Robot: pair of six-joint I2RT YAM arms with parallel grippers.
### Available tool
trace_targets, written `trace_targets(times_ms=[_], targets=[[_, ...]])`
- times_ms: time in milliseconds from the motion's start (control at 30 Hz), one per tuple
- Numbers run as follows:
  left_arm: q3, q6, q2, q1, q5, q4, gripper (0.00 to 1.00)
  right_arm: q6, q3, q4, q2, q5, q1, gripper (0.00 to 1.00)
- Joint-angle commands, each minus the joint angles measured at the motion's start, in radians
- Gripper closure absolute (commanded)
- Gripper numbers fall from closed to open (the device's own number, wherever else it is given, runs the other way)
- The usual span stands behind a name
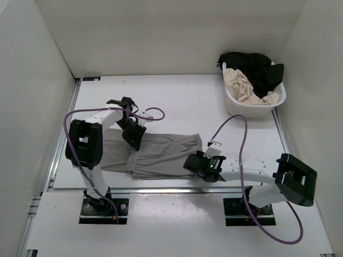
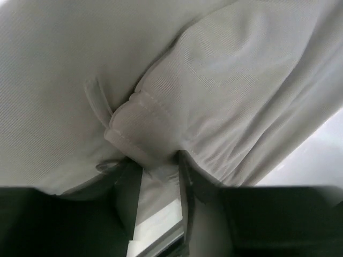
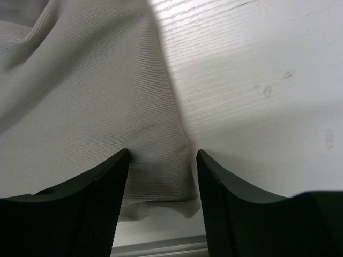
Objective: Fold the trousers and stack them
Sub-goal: Fold the trousers
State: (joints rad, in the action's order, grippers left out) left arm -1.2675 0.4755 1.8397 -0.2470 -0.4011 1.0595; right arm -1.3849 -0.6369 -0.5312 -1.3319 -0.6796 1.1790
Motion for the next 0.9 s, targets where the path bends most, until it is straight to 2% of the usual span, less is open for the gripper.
trace_targets(times_ms=[0,33,67,100,200,333,433,567,600,633,667,700,767,800,833,867], targets=[[0.002,-0.015,-0.022,0.009,-0.036,-0.066,0.79,-0.014,0.008,0.052,-0.044,0.009,-0.001,0.43],[0.002,-0.015,-0.013,0.009,-0.036,-0.066,0.86,-0.026,0.008,0.053,-0.044,0.021,-0.001,0.48],[-0.009,-0.015,-0.013,0.009,-0.047,-0.066,0.86,-0.040,0.008,0.053,-0.055,0.022,-0.001,0.55],[-0.026,-0.027,-0.013,0.018,-0.059,-0.066,0.86,-0.054,0.019,0.053,-0.055,0.031,-0.001,0.69],[-0.068,-0.054,-0.036,0.028,-0.059,-0.075,0.86,-0.103,0.057,0.053,-0.044,0.031,-0.001,0.87],[-0.089,-0.083,-0.089,0.038,-0.071,-0.075,0.86,-0.121,0.068,0.022,-0.007,0.009,-0.001,0.90],[-0.089,-0.092,-0.117,0.038,-0.071,-0.075,0.86,-0.076,0.055,0.022,-0.007,0.009,-0.001,0.92],[-0.053,-0.092,-0.117,0.038,-0.051,-0.075,0.86,-0.062,0.028,0.008,-0.050,0.020,-0.001,0.92],[-0.044,-0.092,-0.108,0.038,-0.042,-0.075,0.86,-0.052,0.019,0.008,-0.059,0.020,-0.001,0.90],[-0.035,-0.092,-0.108,0.038,-0.022,-0.075,0.86,-0.052,0.019,0.008,-0.059,0.029,-0.001,0.84],[-0.015,-0.092,-0.091,0.038,-0.022,-0.084,0.86,-0.036,0.010,0.008,-0.059,0.029,-0.001,0.64],[-0.006,-0.081,-0.082,0.038,-0.010,-0.084,0.84,-0.020,0.000,-0.004,-0.059,0.029,-0.001,0.57],[0.003,-0.081,-0.082,0.049,-0.010,-0.084,0.69,0.032,-0.033,-0.022,-0.037,0.014,-0.001,0.45],[0.017,-0.081,-0.082,0.049,-0.010,-0.093,0.54,0.105,-0.073,-0.032,-0.023,-0.006,-0.001,0.43],[0.017,-0.081,-0.082,0.060,-0.010,-0.093,0.49,0.148,-0.092,-0.032,-0.007,-0.006,-0.001,0.39],[0.017,-0.081,-0.082,0.072,-0.010,-0.093,0.46,0.191,-0.110,-0.032,0.019,-0.021,-0.001,0.32]])
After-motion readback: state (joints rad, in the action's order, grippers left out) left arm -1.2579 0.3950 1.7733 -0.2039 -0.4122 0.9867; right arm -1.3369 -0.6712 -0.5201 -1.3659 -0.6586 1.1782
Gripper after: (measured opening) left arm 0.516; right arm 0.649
